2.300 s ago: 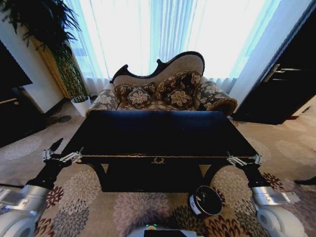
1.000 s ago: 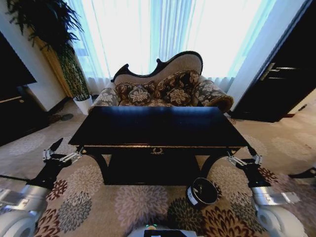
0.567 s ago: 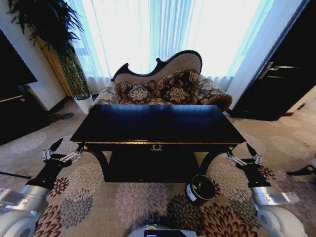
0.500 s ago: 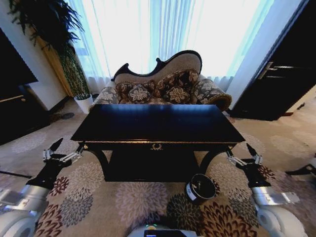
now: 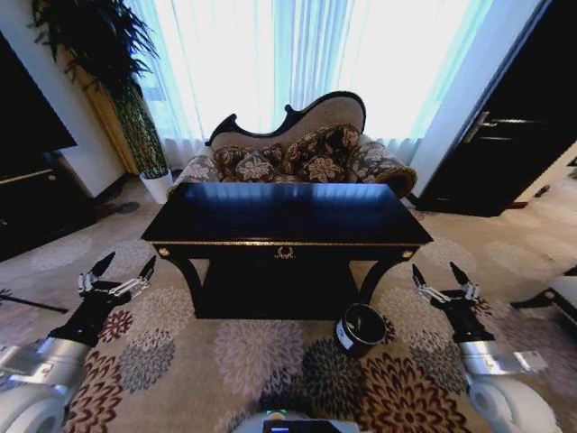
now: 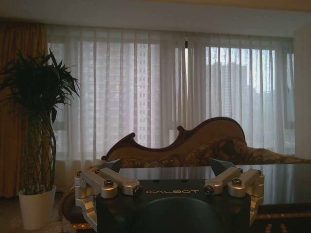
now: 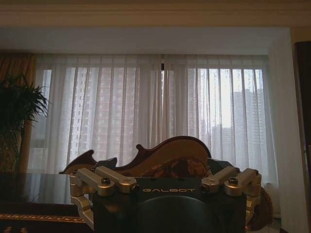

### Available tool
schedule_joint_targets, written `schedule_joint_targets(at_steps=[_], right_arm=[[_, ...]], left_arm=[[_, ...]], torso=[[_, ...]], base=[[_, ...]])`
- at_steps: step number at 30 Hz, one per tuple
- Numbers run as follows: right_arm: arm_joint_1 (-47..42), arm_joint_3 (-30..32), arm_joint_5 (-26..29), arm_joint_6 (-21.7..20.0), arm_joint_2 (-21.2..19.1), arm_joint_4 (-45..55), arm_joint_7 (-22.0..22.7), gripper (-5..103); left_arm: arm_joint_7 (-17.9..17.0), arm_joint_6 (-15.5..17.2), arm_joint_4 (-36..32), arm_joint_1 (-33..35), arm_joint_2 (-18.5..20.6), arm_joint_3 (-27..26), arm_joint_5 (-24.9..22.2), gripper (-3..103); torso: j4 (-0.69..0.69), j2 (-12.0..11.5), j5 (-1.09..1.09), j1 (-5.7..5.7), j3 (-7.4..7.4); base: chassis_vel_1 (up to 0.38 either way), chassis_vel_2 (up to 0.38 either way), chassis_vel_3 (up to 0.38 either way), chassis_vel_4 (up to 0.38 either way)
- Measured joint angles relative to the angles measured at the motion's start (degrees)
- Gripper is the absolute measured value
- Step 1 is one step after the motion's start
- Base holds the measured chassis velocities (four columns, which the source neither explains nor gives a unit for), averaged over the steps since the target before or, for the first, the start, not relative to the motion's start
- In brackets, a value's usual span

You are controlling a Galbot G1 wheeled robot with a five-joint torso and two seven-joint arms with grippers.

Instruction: Move to the front of the table and place the trash on the table into the trash bin.

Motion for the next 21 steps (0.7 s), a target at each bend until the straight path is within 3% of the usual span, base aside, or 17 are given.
schedule_joint_targets(at_steps=[21], right_arm=[[0.01,0.0,0.0,0.0,0.0,0.0,0.0,100]], left_arm=[[0.0,0.0,0.0,0.0,0.0,0.0,0.0,100]], torso=[[0.01,-0.01,0.0,0.04,0.01]], base=[[0.172,-0.186,-0.177,0.176]])
